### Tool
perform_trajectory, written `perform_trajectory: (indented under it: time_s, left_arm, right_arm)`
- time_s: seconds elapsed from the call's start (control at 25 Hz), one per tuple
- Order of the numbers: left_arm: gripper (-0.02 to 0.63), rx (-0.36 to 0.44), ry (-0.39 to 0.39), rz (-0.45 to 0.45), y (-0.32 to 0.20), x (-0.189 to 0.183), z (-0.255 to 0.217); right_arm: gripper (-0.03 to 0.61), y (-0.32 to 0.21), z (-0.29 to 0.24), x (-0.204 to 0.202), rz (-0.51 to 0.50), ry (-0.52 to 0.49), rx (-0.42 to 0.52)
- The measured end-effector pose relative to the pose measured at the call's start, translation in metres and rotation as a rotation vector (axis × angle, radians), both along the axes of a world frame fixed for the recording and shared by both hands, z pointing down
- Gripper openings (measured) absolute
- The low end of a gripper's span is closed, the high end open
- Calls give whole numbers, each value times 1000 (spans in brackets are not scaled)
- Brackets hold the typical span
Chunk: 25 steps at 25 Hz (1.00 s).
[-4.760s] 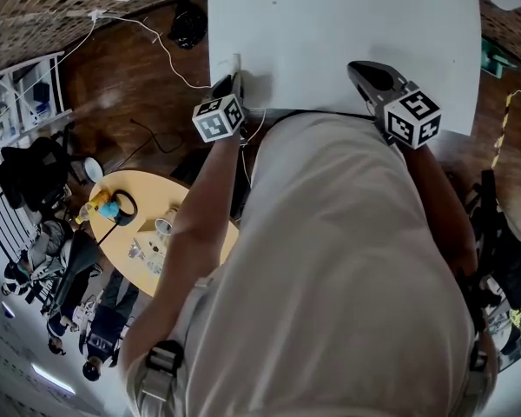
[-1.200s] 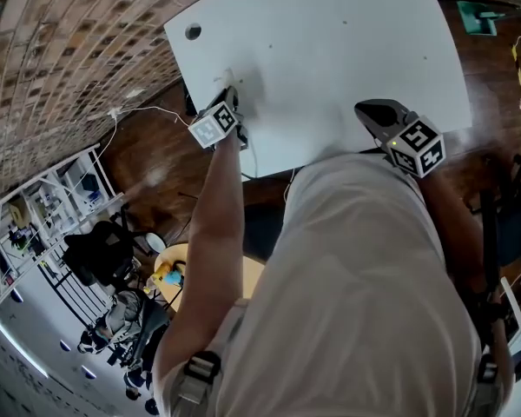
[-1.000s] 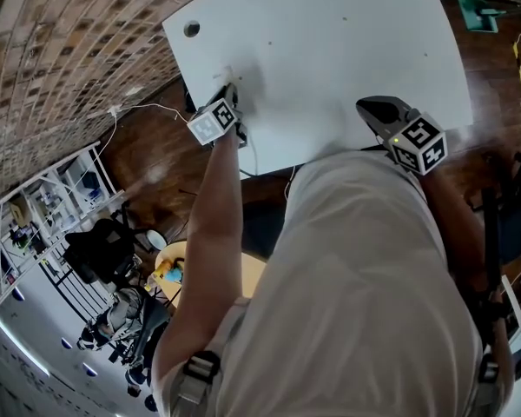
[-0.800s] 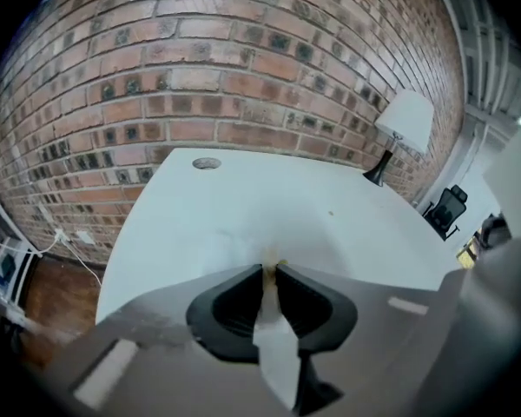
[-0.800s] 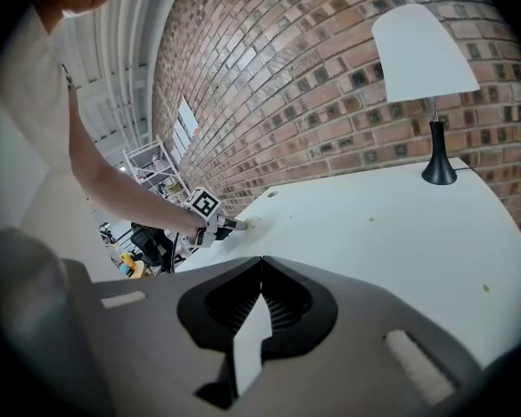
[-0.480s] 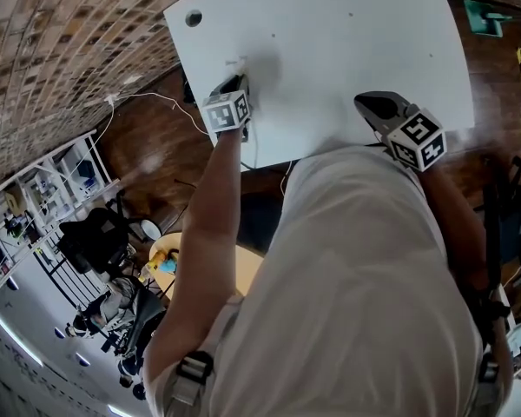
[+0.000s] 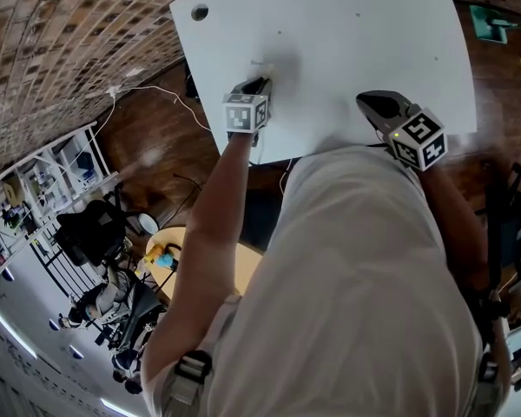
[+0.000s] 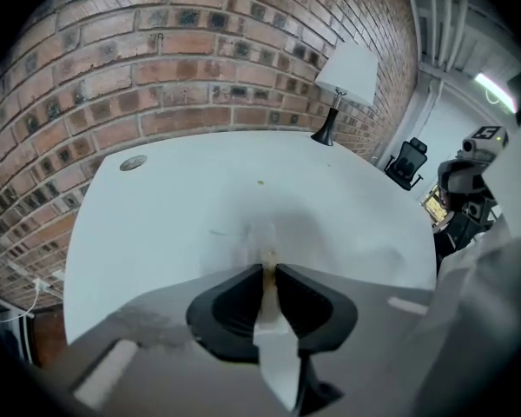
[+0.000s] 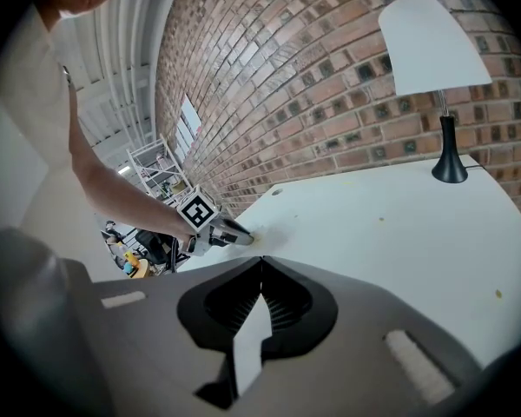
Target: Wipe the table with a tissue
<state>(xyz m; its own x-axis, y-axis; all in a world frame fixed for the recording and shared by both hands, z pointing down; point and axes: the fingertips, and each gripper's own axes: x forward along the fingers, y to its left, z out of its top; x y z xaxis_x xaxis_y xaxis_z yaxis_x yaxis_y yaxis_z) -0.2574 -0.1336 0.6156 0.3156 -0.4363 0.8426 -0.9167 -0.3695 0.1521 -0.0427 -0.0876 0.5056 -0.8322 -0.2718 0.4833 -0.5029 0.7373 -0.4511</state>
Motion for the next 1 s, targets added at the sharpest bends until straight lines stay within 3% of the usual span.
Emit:
perform_trajectory:
  time_s: [0.28, 0.36, 0.44, 0.52, 0.6, 0.76, 1.0]
  left_arm:
    - [54, -50, 121, 25, 21, 32, 1]
    - [54, -3, 138, -37, 19, 25, -1]
    - [55, 55, 146, -166, 10, 2, -6]
    - [57, 102, 125, -300, 0, -29, -14]
    - [57, 132, 64, -372, -7, -58, -17]
    - [57, 123, -9, -424, -13, -88, -8]
    - [58, 110, -91, -433, -16, -82, 1]
  right_arm:
    - [8, -1, 1, 0, 10, -4, -3]
    - [9, -2, 0, 2, 14, -5, -3]
    - [9, -3, 0, 5, 20, -8, -3]
    - [9, -4, 0, 10, 29, -9, -4]
    - [9, -5, 1, 15, 39, -8, -3]
    - [9, -4, 1, 19, 52, -8, -3]
    - [9, -7, 0, 20, 55, -12, -7]
